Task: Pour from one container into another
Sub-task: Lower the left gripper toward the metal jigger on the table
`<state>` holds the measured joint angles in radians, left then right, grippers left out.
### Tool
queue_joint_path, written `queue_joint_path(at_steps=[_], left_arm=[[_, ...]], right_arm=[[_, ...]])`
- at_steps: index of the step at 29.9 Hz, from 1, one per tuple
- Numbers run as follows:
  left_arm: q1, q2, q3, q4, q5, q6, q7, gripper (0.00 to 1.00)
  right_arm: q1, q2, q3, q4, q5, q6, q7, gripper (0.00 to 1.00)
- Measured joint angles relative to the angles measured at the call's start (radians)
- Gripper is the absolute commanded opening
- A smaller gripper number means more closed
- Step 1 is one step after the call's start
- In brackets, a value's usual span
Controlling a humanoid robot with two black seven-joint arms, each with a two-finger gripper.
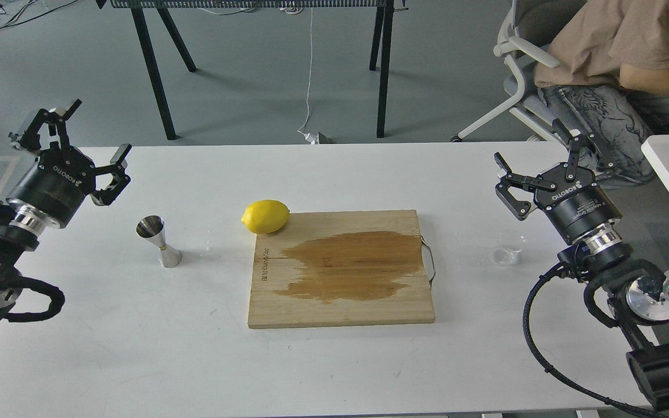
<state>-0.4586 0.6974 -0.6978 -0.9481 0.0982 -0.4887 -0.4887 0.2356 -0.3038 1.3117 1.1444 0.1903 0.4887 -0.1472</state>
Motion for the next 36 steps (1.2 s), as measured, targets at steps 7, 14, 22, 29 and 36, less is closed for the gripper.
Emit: queue_joint_path(at_steps=[7, 14, 22, 29, 36], left_arm=[[0.013, 0.003, -0.007, -0.014, -0.011, 0.0, 0.0, 1.0], [0.009, -0.005, -0.043, 0.033, -0.038, 0.0, 0.0, 1.0], [-0.021, 0.008, -0.062, 0.047, 0.057, 0.0, 0.0, 1.0], [-0.056, 0.156, -0.069, -0.13, 0.517, 0.0, 0.0, 1.0], [-0.033, 0.237, -0.014, -0.313, 0.757, 0.233, 0.0, 1.0]], right_arm=[[0.0, 0.0, 0.001, -0.003, -0.001, 0.0, 0.0, 0.99], [0.001, -0.001, 0.002, -0.003, -0.001, 0.0, 0.0, 0.99], [-0.006, 0.0, 0.002, -0.003, 0.0, 0.0, 0.0, 0.99], [-0.009, 0.003, 0.001, -0.002, 0.0, 0.0, 0.0, 0.99], [-0.008, 0.006, 0.002, 0.0, 0.0, 0.0, 0.0, 0.99]])
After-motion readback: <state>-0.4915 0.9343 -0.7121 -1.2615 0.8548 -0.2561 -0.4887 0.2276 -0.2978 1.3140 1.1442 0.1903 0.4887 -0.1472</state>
